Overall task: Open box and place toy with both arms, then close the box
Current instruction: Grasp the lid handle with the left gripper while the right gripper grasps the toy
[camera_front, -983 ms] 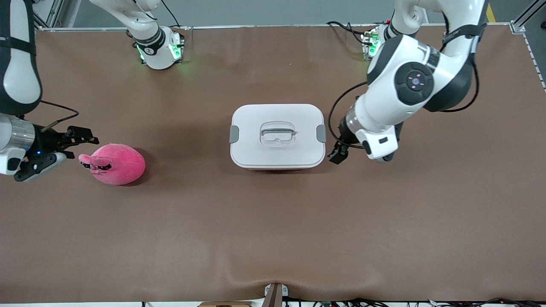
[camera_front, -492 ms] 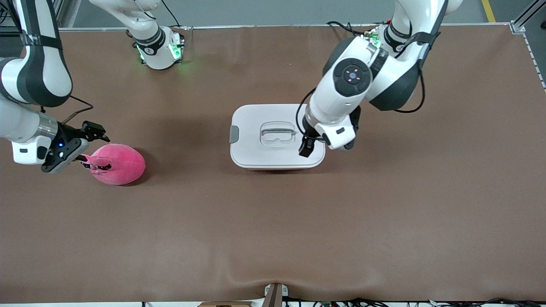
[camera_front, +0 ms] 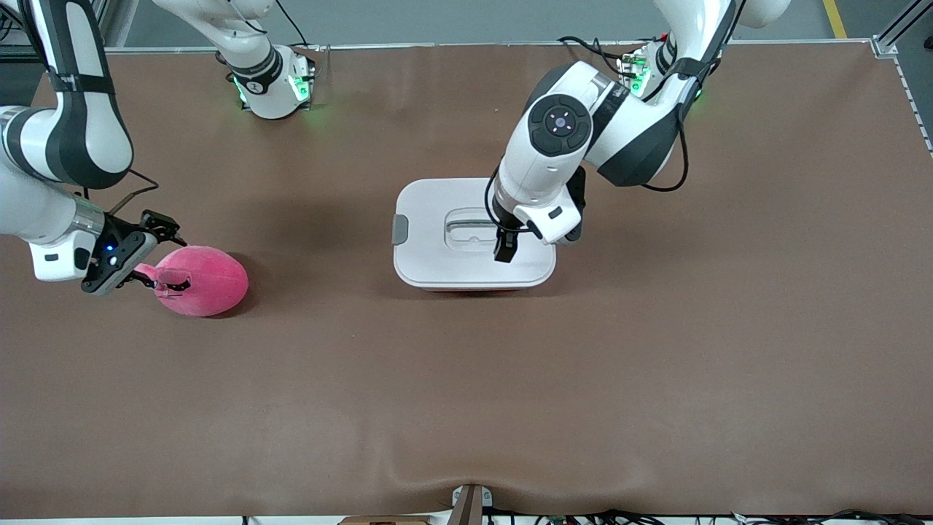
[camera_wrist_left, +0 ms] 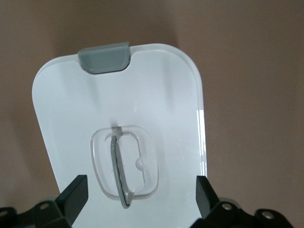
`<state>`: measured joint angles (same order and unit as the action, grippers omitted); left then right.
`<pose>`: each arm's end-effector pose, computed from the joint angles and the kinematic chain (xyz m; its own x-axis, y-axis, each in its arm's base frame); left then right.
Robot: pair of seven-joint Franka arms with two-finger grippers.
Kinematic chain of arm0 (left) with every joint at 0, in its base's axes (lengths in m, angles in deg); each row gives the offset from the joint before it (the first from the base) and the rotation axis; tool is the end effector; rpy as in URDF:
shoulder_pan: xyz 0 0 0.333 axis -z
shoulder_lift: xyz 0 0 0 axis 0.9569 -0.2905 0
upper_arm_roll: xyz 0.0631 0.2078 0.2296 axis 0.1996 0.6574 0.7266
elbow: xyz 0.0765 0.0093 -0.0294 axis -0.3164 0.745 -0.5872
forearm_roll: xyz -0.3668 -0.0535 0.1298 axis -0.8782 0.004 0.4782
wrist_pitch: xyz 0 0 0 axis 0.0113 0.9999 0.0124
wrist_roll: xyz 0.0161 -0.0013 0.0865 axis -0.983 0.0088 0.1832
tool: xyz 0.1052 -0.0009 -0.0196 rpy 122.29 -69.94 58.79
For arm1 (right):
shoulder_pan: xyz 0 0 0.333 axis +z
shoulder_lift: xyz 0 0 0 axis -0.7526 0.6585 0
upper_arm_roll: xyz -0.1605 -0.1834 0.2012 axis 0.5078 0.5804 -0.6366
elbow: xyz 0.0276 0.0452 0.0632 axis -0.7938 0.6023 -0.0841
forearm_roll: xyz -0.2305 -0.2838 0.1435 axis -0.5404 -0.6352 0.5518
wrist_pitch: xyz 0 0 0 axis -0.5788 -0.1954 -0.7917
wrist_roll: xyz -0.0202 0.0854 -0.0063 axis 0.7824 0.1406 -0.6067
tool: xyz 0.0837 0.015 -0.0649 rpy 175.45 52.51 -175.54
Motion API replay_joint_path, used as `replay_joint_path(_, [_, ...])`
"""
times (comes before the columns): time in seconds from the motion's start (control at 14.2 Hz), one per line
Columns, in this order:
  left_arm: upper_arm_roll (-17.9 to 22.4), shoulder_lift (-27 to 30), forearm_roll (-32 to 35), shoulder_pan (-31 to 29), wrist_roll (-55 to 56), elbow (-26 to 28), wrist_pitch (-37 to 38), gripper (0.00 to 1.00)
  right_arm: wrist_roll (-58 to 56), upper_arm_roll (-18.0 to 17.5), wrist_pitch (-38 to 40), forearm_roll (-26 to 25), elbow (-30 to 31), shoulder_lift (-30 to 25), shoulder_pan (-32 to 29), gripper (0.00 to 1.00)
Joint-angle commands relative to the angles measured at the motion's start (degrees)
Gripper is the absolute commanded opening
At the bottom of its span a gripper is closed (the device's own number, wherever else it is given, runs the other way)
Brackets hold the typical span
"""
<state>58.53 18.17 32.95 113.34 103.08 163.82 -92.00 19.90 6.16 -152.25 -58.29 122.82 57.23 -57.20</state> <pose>0.5171 -0.4558 0.4313 0.1005 0.9843 -0.1451 0.9909 -0.1121 -0.0742 0.5616 -0.0753 0.3822 0.6553 0.7524 0.0672 0.7544 -0.6475 -0.1079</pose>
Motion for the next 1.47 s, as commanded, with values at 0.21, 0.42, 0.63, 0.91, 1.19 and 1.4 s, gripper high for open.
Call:
replay_joint_path(0.21, [0.5,-3.8,1.1,4.1,9.9,-1.1,0.1,1.00,-2.9,-0.5,-1.3,7.4,0.7,2.9,-3.6,1.00])
replay_joint_path(0.42, [0.5,-5.4,1.1,4.8,11.1,-1.0,-1.2,1.00,-7.3,-0.5,-1.2,15.1,0.6,5.3,-6.0,1.00])
replay_joint_path(0.63, [0.5,-6.4,1.2,5.6,13.2,-0.8,-2.6,1.00,-9.5,-0.5,-1.0,18.9,0.6,6.2,-6.1,1.00])
replay_joint_path(0.91, [0.5,-6.8,1.1,6.3,13.4,-0.4,-2.7,1.00,-9.6,-0.5,-0.6,20.8,0.5,6.4,-5.9,1.00])
replay_joint_path(1.19, [0.5,-6.9,1.7,7.3,13.6,0.2,-2.8,0.84,-12.0,-0.4,-0.6,20.8,0.7,7.2,-7.0,1.00])
replay_joint_path(1.4, [0.5,-6.6,2.4,7.6,13.5,0.8,-2.7,0.43,-12.9,-0.5,1.2,20.9,0.6,7.5,-7.7,1.00])
